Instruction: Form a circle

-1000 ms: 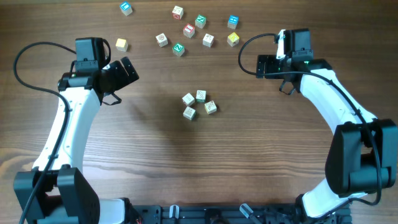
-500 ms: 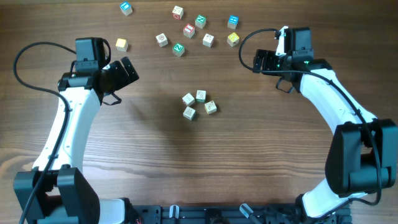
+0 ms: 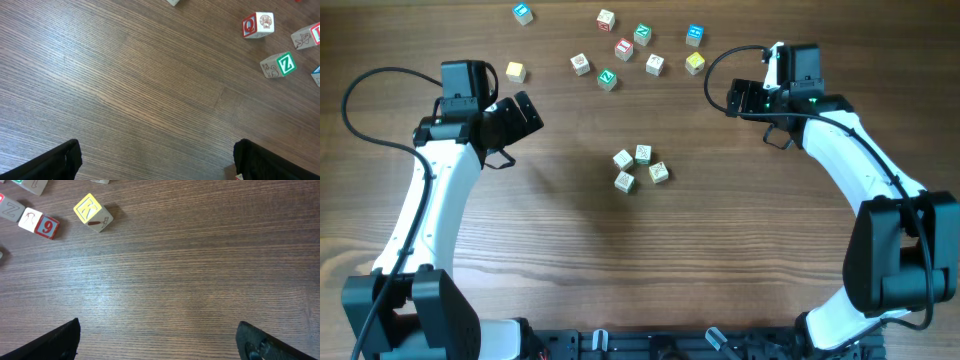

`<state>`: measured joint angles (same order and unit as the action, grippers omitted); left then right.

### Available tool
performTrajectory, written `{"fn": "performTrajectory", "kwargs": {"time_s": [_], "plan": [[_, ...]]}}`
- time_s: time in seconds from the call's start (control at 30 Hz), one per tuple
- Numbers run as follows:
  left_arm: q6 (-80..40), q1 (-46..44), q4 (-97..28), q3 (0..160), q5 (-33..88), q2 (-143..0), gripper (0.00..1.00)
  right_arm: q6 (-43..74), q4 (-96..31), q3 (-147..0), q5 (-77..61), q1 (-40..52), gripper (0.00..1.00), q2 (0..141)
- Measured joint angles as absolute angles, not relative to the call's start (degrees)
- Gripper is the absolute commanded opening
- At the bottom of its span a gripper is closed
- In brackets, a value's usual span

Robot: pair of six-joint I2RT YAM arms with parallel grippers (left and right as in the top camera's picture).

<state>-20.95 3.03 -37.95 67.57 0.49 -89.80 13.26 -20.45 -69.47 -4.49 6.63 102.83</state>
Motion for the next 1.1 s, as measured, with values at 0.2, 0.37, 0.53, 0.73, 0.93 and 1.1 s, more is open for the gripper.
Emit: {"fn": "performTrajectory", "kwargs": {"time_s": [0.2, 0.37, 0.53, 0.73, 0.93, 1.1], "plan": [[-20.9, 3.0, -38.0, 67.6, 0.5, -89.8, 1.00, 13.3, -20.4, -69.5, -4.5, 6.6, 1.00, 102.8], [-20.9, 3.0, -38.0, 67.6, 0.5, -89.8, 1.00, 13.4, -20.4, -69.5, -4.5, 6.6, 1.00, 102.8], [-20.9, 3.0, -37.9, 67.6, 0.5, -89.8, 1.00, 13.6, -16.5, -69.5, -8.3, 6.6, 0.98, 102.8], [-20.9, 3.0, -38.0, 67.6, 0.5, -89.8, 1.00, 23.0, -2.7, -71.7, -24.8, 7.7, 0.05, 101.8], [-20.9, 3.0, -38.1, 67.6, 0.5, -89.8, 1.00, 22.1, -15.6, -99.3, -16.7, 17.9, 0.21, 101.5], [-21.0, 3.0, -38.1, 67.6, 0.5, -89.8, 1.00, 12.8, -22.7, -113.1, -11.7, 21.1, 0.33, 105.1]]}}
